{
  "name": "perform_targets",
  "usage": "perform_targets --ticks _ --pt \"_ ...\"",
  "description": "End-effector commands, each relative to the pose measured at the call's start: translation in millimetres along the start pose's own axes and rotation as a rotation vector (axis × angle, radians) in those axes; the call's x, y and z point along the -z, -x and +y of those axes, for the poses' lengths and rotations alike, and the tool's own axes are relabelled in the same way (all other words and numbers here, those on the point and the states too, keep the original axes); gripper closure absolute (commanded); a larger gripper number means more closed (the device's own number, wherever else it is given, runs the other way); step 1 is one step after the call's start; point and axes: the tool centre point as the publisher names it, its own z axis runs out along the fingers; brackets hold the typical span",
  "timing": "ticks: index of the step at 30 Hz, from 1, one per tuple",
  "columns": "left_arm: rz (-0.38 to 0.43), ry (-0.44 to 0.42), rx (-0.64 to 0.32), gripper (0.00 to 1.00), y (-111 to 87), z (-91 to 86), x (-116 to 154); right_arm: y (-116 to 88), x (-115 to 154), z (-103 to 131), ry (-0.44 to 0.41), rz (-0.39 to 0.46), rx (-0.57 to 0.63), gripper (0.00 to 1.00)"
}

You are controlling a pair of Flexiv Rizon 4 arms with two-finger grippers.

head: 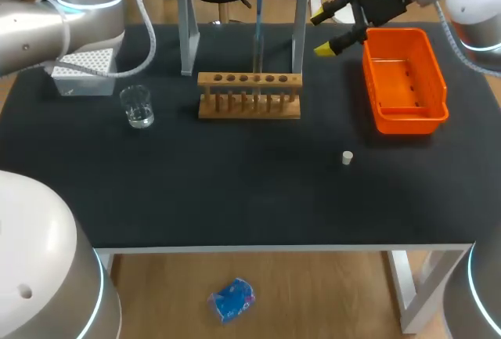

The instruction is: Invert the test tube, pick up the pipette, mount the tip to pipette, aspirate from beaker and dispense into the tube, eject the tip, return the pipette, and cap with the stopper.

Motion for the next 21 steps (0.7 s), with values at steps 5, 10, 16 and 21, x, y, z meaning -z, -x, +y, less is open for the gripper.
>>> perform_targets --ticks 5,10,16,21 --pt "-0.003 0.012 -0.003 1.0 -1.9 -13.6 1.0 0.0 0.1 -0.3 0.0 0.001 0.0 0.0" --pt "-0.002 0.019 -0.013 1.0 -1.7 -24.3 1.4 0.0 0.1 -0.3 0.0 0.001 0.0 0.0" --pt "-0.001 0.025 -0.028 1.0 -1.9 -38.9 0.3 0.0 0.1 -0.3 0.0 0.001 0.0 0.0" --pt "0.001 0.035 -0.039 1.0 -4.1 -48.3 -1.0 0.0 0.1 -0.3 0.0 0.001 0.0 0.0"
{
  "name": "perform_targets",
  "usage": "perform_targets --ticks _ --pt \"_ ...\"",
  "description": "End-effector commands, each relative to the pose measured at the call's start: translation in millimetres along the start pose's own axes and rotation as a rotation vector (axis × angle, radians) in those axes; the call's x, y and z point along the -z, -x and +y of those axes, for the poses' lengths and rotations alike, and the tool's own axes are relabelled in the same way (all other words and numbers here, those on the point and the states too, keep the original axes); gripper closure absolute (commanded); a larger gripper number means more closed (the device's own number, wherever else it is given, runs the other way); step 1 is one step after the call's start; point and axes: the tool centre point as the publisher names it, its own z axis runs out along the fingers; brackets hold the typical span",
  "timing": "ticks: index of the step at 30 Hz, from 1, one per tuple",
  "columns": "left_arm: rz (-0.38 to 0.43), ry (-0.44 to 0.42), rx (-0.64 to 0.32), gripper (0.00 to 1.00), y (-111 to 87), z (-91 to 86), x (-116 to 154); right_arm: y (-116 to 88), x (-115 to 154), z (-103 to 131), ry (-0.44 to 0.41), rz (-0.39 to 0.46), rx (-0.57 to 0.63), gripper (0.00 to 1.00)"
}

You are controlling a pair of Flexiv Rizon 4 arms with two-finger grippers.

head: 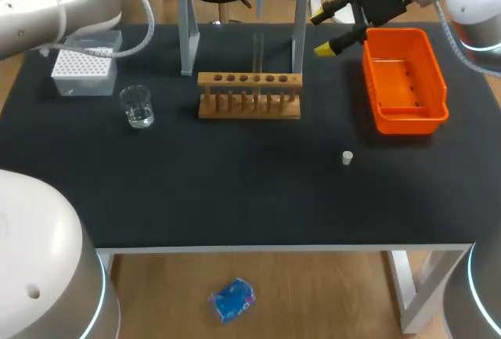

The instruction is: Invert the test tube, pick up the pipette, mount the tip to pipette, aspirate from beaker and dispense into the tube, eject the tip, return the pipette, and cap with the stopper.

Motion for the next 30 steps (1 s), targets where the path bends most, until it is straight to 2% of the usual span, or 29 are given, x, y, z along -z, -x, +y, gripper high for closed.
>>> perform_targets --ticks 1,9,14,17,21,28,30 --pt "-0.001 0.013 -0.002 1.0 -2.7 -9.1 0.4 0.0 0.1 -0.3 0.0 0.001 0.0 0.0" --pt "0.009 0.004 -0.001 1.0 -15.7 -18.5 -4.7 0.0 0.1 -0.3 0.0 0.001 0.0 0.0" --pt "0.017 0.002 0.006 1.0 -34.5 -22.2 -10.6 0.0 0.1 -0.3 0.0 0.001 0.0 0.0" --pt "0.011 0.004 0.008 1.0 -49.6 -23.9 -12.5 -4.6 3.6 2.8 0.042 0.008 0.026 0.0" --pt "0.005 0.01 0.009 1.0 -73.5 -25.4 -17.5 -15.1 15.5 8.6 0.136 -0.015 0.045 0.0" --pt "-0.01 0.008 0.0 1.0 -115.0 -24.9 -19.3 -48.0 36.2 27.3 0.18 -0.046 0.12 0.0" --pt "-0.014 0.008 -0.003 1.0 -125.4 -22.4 -19.5 -59.3 41.9 34.3 0.221 -0.067 0.138 0.0"
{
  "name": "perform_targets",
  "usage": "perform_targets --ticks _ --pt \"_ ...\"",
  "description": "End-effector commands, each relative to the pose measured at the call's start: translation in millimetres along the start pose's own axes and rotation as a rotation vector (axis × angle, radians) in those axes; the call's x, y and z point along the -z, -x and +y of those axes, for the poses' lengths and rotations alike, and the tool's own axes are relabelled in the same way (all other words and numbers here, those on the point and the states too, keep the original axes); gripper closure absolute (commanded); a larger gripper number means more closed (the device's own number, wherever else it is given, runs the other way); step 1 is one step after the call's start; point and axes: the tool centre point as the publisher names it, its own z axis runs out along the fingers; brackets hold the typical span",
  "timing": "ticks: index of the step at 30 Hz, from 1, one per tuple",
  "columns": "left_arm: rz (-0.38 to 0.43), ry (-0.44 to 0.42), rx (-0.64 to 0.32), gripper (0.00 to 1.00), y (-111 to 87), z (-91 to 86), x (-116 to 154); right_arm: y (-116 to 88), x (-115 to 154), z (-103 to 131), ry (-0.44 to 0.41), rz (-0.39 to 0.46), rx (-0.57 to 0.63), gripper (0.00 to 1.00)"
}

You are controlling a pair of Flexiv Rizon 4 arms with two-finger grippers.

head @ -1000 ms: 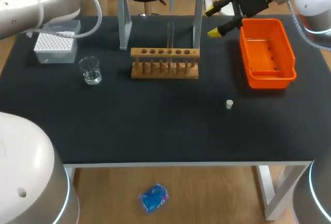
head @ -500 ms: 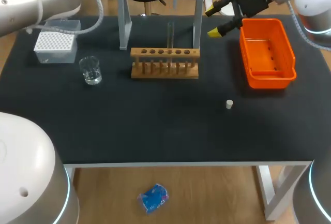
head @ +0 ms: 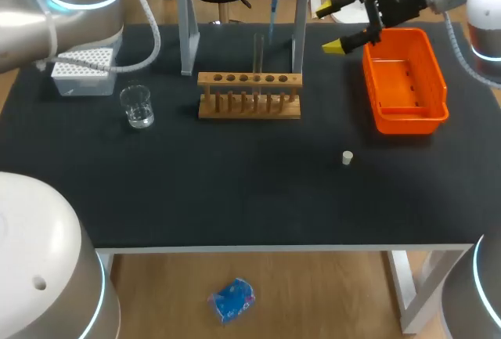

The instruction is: Invert the test tube, pick up the pipette, mount the tip to pipette, aspirate from beaker and dispense into the tube, eject the tip, return the pipette, and cap with the stopper.

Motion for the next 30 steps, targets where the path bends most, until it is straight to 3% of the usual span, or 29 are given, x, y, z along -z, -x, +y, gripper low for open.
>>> perform_targets --ticks 1,11,17,30 --pt "-0.071 -0.005 -0.001 1.0 -35.9 5.8 2.4 -39.3 14.9 19.5 0.03 -0.077 0.026 0.0" --pt "-0.037 0.012 -0.031 1.0 -67.0 32.8 -6.5 -98.7 12.9 46.5 0.175 -0.076 0.022 0.0" --pt "-0.023 -0.003 -0.043 1.0 -81.2 44.9 -9.1 -123.6 8.5 59.9 0.26 -0.015 -0.039 0.0" --pt "-0.039 0.0 -0.024 1.0 -84.6 50.0 -8.8 -123.6 8.5 59.9 0.26 -0.015 -0.039 0.0"
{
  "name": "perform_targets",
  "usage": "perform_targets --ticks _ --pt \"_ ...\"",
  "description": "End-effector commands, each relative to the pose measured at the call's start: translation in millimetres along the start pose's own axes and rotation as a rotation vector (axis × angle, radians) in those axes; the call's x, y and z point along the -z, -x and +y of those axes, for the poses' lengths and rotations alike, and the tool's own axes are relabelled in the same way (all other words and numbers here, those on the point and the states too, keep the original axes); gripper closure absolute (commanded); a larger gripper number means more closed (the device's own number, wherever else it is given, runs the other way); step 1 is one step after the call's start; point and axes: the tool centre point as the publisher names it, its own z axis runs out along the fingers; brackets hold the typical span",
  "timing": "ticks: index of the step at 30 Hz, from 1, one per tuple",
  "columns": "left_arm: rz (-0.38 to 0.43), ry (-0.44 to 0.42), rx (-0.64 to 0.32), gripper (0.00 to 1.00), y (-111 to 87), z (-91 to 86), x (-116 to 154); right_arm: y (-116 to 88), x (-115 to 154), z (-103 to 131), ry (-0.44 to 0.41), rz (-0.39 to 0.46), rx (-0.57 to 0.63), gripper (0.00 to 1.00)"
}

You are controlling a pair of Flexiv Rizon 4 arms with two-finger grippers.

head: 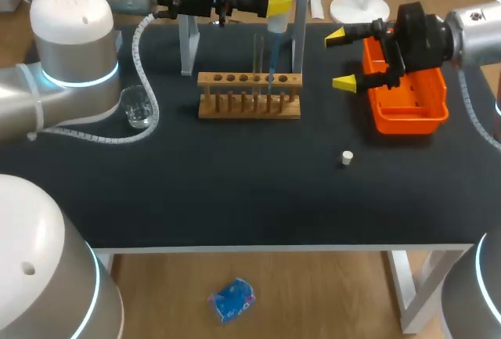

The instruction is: Invert the test tube, pick up the pipette, mount the tip to pipette, aspirate from beaker and dispense into the tube, eject the tip, return the pipette, and cap with the stopper.

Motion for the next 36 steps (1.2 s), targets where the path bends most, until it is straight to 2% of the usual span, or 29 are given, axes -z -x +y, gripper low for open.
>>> perform_targets --ticks 1,5,7,15,19,26,36 --pt "-0.002 0.0 -0.001 1.0 -0.7 -0.2 0.5 -0.8 0.8 0.0 -0.001 -0.001 0.0 0.0" --pt "-0.002 0.0 -0.001 1.0 -0.7 -0.2 0.5 -0.8 0.8 0.0 -0.001 -0.001 0.0 0.0" --pt "-0.002 0.0 -0.001 1.0 -0.7 -0.2 0.5 1.6 -2.8 -3.1 0.04 0.018 -0.033 0.0" --pt "0.031 -0.013 0.048 1.0 -4.6 37.9 -8.2 -5.4 -5.3 -17.0 0.151 0.037 -0.119 0.0" --pt "0.034 -0.027 0.062 1.0 -6.9 51.3 -9.2 -9.4 -4.6 -19.0 0.191 0.018 -0.139 0.0" --pt "0.034 -0.046 0.072 1.0 -6.3 69.4 -11.7 -8.7 -16.1 -16.1 0.202 0.023 -0.142 0.0" --pt "0.013 -0.038 0.074 1.0 -2.9 80.9 -11.7 2.3 -37.5 1.2 0.203 0.037 -0.136 0.0"
